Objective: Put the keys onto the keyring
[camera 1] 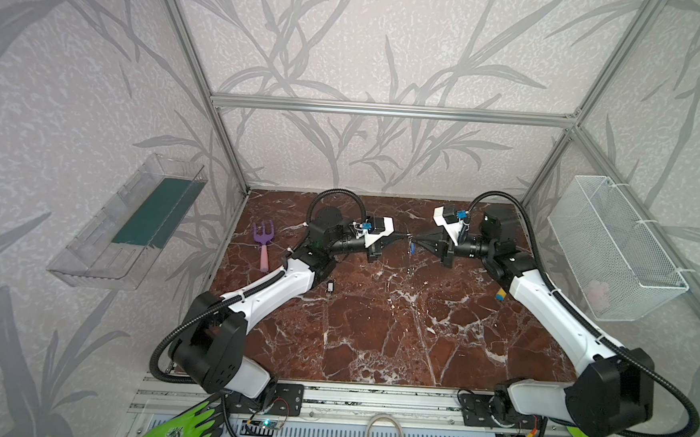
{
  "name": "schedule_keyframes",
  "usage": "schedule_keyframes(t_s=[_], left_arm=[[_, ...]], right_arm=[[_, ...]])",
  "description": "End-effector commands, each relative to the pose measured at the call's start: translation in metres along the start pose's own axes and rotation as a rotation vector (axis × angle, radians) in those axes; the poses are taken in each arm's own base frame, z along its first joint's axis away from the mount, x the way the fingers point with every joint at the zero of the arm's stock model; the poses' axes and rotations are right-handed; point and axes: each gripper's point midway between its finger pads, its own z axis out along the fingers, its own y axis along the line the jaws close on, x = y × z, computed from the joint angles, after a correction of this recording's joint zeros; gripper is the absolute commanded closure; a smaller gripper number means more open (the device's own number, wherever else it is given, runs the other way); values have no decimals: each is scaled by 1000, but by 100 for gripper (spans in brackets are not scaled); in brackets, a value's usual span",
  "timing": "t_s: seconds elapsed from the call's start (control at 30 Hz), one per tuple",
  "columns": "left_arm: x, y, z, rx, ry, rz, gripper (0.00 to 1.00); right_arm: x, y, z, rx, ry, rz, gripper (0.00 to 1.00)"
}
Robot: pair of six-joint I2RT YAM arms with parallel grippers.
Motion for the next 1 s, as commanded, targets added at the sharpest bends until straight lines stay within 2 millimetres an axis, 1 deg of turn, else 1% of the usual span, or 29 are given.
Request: schedule_keyframes(t_s=[0.0,0.03,0.07,0.1,0.2,0.27,0.37,0.47,0.6,0.7,0.97], left_arm=[[-30,1,-4,3,-91,70,100],[-31,2,-4,0,-93,72,100],[-29,2,-3,0,-90,68,100],[-29,2,-3,1,-89,65,100],[-27,3,-3,-1,-86,59,100],[-26,4,-3,0,-85,55,100],[-25,3,-1,9,-84,47,100],[-24,3,0,14,-83,40,100],[-24,3,0,20,-86,39,100],[-24,2,1,21,-87,37,100],[-22,3,1,18,-78,33,100]], right_arm=[[7,1,1,-31,28,46,91],[7,1,1,-26,32,43,85],[7,0,0,-14,34,31,76],[5,-1,-2,10,32,5,71],[-5,-2,-10,90,-6,-96,65],[-13,-1,-15,120,-31,-152,64],[-25,2,-17,135,-66,-210,64],[-31,6,-16,138,-86,-254,64],[-33,9,-9,108,-84,-264,64],[-33,10,-3,75,-88,-255,66],[-35,12,1,41,-109,-245,82]])
